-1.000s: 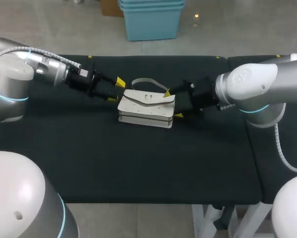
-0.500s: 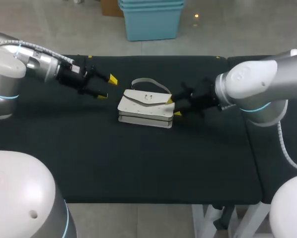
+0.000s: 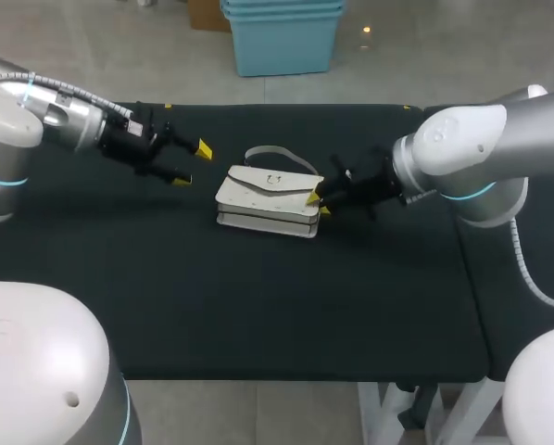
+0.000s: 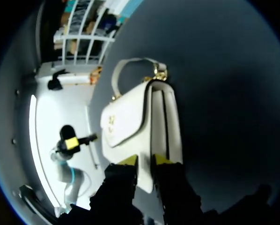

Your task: Pick up the bag, open it, inspect its contents, close it, and place it on the opposite side

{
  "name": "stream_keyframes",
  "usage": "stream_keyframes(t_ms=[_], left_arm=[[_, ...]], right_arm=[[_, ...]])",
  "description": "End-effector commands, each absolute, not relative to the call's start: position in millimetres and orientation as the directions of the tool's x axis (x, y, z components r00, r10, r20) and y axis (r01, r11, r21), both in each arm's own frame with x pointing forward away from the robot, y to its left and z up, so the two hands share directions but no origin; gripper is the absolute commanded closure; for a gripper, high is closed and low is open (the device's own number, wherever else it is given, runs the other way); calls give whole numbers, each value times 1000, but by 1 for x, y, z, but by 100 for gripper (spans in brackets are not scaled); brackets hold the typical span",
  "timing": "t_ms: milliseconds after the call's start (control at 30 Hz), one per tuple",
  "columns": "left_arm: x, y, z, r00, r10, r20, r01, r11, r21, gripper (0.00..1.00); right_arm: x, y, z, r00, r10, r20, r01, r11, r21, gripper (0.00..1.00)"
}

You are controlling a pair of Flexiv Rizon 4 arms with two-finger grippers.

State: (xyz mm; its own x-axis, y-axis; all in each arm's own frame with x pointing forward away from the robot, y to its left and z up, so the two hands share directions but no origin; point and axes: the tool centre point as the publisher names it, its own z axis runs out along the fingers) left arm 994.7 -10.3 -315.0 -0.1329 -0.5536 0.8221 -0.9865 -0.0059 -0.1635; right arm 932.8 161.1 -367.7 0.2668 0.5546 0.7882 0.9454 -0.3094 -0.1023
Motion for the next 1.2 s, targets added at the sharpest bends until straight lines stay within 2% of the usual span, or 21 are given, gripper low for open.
stream_keyframes(t_ms=[33, 400, 567, 1200], left_arm=[[996, -8, -313, -129, -571, 811, -988, 4, -155, 0], [1009, 19, -309, -156, -628, 762, -987, 128, -97, 0], [1016, 34, -305, -216, -619, 755, -961, 271, -54, 0], [1018, 36, -305, -231, -653, 721, -960, 275, -58, 0]], right_arm=[[938, 161, -370, 266, 552, 790, 950, -287, -120, 100], [958, 122, -366, 227, 584, 779, 966, -237, -104, 100], [967, 101, -362, 189, 587, 787, 976, -202, -84, 100], [967, 101, -362, 189, 587, 787, 976, -202, -84, 100]])
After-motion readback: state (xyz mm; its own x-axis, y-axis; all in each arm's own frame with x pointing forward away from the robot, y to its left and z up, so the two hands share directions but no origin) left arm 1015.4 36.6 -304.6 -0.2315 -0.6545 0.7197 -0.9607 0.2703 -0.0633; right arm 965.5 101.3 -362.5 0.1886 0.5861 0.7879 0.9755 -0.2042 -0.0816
